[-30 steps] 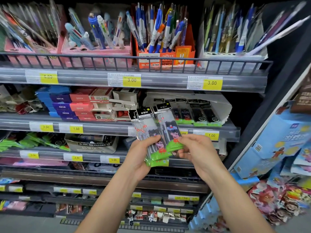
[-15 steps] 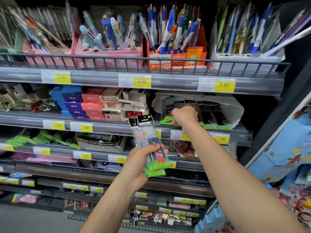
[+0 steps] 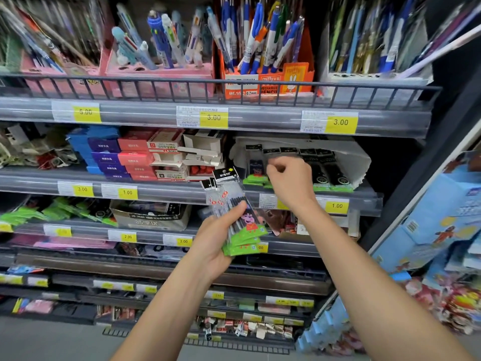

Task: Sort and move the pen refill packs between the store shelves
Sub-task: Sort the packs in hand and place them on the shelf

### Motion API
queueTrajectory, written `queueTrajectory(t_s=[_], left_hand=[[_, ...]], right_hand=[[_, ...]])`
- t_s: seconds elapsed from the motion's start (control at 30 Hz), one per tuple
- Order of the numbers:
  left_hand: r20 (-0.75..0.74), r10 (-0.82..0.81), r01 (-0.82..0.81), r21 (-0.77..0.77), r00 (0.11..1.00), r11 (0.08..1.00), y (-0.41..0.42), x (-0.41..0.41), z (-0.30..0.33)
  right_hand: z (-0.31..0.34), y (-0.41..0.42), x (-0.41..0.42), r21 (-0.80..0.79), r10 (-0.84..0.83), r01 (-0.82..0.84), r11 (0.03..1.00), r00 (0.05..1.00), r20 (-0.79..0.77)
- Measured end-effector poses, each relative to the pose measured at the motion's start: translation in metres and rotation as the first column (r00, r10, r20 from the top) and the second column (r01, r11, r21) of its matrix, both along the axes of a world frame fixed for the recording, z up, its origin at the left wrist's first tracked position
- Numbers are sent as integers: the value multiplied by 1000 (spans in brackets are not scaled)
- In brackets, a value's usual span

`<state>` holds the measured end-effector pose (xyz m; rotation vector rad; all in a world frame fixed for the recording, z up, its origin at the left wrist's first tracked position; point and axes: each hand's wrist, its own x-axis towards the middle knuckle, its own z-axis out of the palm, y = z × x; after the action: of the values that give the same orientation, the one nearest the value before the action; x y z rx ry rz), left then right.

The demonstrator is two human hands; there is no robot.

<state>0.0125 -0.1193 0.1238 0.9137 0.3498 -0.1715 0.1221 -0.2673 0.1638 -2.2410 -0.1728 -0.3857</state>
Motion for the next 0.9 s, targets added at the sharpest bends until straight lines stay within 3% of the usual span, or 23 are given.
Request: queueTrajectory(t_s=[0.07, 0.13, 0.2, 0.3, 0.43, 0.73, 0.9], left_hand=[[18, -24, 23, 12, 1000, 1000, -3, 0, 1], [36, -40, 39, 16, 999, 999, -8, 0, 3], [41, -57, 57, 9, 998, 998, -13, 1, 7], [31, -74, 75, -29, 997, 997, -21, 0, 11], [18, -50, 50, -2, 999, 999, -29, 0, 12], [80, 26, -38, 155, 996, 987, -33, 1, 5], [73, 103, -114, 153, 992, 982, -29, 2, 1]], right_hand=[[-8, -11, -33, 133, 85, -82, 988, 996, -23], [-19, -18, -71, 334, 230, -159, 929, 956, -183], [-28, -22, -100, 519, 349, -144, 842, 880, -323], [-35, -26, -113, 643, 353, -44, 765, 863, -362], [-32, -34, -115, 686, 289, 49, 726, 884, -368], [-30, -43, -112, 672, 294, 42, 739, 877, -379], [-34, -45, -95, 712, 175, 173, 680, 906, -386]])
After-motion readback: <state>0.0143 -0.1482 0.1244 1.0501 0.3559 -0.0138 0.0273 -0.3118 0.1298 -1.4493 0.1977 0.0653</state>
